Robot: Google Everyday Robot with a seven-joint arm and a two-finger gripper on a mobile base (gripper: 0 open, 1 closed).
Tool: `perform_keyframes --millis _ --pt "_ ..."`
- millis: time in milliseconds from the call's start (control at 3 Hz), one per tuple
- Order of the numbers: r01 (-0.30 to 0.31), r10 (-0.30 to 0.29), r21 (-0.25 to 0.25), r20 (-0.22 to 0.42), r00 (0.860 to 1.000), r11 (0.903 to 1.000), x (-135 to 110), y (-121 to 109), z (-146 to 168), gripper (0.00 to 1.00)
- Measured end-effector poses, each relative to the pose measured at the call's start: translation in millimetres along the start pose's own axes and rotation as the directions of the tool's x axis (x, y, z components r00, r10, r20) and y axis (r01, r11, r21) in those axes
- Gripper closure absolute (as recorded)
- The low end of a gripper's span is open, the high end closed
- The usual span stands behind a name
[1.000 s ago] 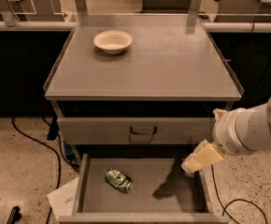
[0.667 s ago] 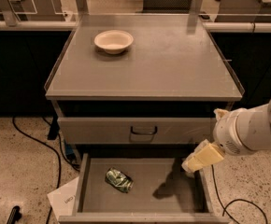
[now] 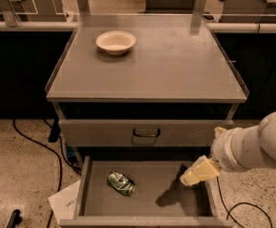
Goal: Pick green can from middle drawer and place on counter
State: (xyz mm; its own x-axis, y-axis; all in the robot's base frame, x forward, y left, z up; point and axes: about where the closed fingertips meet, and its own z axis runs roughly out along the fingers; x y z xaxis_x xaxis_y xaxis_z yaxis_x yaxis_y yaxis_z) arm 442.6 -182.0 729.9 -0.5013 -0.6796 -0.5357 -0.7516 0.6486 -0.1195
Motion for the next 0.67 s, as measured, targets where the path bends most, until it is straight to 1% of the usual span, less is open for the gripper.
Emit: perform_keyframes --millis 333,667 --pt "-0.036 0.035 -0.073 -0.015 0.999 0.9967 23.7 16.3 51.0 0.0" --pt "-0.046 0.045 -0.129 -0.008 0.999 0.9905 34.7 29.7 86.0 0.0"
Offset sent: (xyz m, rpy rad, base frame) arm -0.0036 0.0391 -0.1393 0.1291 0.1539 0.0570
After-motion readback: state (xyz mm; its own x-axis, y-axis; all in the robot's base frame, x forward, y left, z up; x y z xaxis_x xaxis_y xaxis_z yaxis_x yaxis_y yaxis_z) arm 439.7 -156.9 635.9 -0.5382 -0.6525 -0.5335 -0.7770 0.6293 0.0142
